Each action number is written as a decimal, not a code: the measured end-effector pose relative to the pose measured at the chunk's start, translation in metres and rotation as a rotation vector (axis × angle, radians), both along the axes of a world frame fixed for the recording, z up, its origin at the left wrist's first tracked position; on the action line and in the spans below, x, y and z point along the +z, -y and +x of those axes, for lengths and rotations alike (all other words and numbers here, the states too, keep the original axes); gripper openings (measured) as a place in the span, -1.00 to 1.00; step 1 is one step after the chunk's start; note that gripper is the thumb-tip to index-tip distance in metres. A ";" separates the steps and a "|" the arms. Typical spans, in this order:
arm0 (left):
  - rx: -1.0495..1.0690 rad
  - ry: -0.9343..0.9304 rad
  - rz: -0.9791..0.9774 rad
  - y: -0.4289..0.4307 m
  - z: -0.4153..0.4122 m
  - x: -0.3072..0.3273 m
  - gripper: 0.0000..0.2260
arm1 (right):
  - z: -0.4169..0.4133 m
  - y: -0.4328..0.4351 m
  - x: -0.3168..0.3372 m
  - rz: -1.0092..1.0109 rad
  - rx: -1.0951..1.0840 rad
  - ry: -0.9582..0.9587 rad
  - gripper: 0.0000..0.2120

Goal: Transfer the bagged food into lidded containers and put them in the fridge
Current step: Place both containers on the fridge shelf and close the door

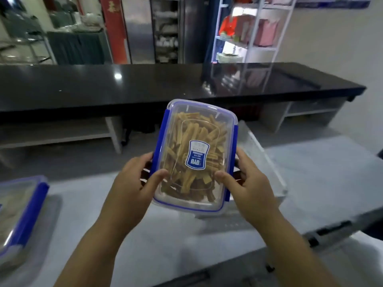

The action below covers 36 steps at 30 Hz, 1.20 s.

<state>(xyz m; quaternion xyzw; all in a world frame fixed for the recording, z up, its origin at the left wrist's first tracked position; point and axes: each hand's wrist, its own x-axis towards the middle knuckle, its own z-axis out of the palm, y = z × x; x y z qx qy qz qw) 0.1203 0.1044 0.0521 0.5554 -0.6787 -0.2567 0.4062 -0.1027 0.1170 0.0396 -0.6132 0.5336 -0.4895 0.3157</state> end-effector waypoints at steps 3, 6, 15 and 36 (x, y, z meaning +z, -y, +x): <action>-0.156 -0.010 -0.034 -0.003 -0.053 0.012 -0.48 | -0.051 -0.035 0.010 -0.026 -0.138 0.065 -0.55; -0.327 -0.005 -0.045 -0.008 -0.116 0.017 -0.44 | -0.105 -0.073 0.014 -0.037 -0.305 0.098 -0.58; -0.712 0.061 -0.065 -0.047 -0.346 -0.009 -0.59 | -0.291 -0.193 0.000 0.021 -0.688 0.047 -0.59; -1.401 0.149 0.134 -0.192 -0.796 -0.065 -0.72 | -0.611 -0.395 -0.058 0.261 -1.525 0.235 -0.86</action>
